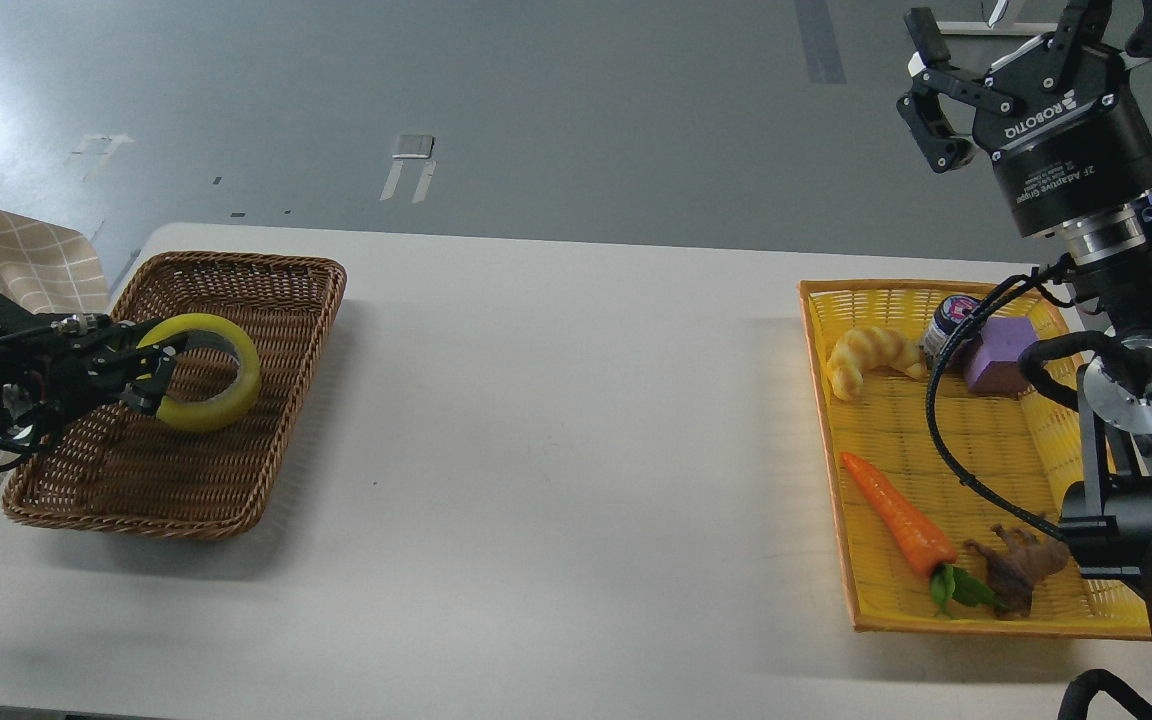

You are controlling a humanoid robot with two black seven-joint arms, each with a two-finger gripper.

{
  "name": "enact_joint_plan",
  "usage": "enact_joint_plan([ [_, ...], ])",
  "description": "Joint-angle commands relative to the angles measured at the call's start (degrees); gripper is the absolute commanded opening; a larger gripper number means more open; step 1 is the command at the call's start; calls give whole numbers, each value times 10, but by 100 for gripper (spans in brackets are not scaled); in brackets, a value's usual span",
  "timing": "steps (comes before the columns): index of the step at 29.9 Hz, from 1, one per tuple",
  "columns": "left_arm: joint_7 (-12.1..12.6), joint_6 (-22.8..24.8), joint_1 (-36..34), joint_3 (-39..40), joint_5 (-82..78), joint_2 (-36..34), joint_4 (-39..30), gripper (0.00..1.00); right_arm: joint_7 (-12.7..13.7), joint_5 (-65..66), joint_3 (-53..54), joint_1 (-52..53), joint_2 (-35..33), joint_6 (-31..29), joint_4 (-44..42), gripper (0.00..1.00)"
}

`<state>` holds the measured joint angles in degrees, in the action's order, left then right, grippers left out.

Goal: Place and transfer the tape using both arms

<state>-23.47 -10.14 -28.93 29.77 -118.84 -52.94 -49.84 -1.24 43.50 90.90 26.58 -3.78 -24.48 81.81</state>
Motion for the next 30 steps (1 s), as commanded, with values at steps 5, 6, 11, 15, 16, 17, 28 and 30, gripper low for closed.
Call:
enact_joint_plan([
  [5, -38, -32, 1, -1, 5, 9, 56, 67, 0, 0, 1, -5, 0, 0, 1, 100],
  [6, -38, -36, 1, -1, 5, 9, 58, 70, 0, 0, 1, -5, 0, 0, 1, 100],
  [11, -38, -44, -6, 3, 13, 7, 58, 79, 0, 0, 1, -5, 1, 0, 1, 100],
  [15, -44, -60, -28, 0, 94, 9, 58, 91, 0, 0, 1, -5, 1, 0, 1, 100],
  [16, -45, -56, -34, 0, 118, 9, 58, 91, 0, 0, 1, -4, 1, 0, 1, 100],
  [17, -45, -52, -40, 1, 136, 9, 58, 91, 0, 0, 1, -4, 1, 0, 0, 100],
  [28, -45, -13, -139, 5, 437, 40, 41, 97, 0, 3, -6, 3, -3, -1, -1, 100],
  [30, -45, 15, -159, 7, 490, 46, 41, 97, 0, 3, -6, 6, -3, -2, -3, 100],
])
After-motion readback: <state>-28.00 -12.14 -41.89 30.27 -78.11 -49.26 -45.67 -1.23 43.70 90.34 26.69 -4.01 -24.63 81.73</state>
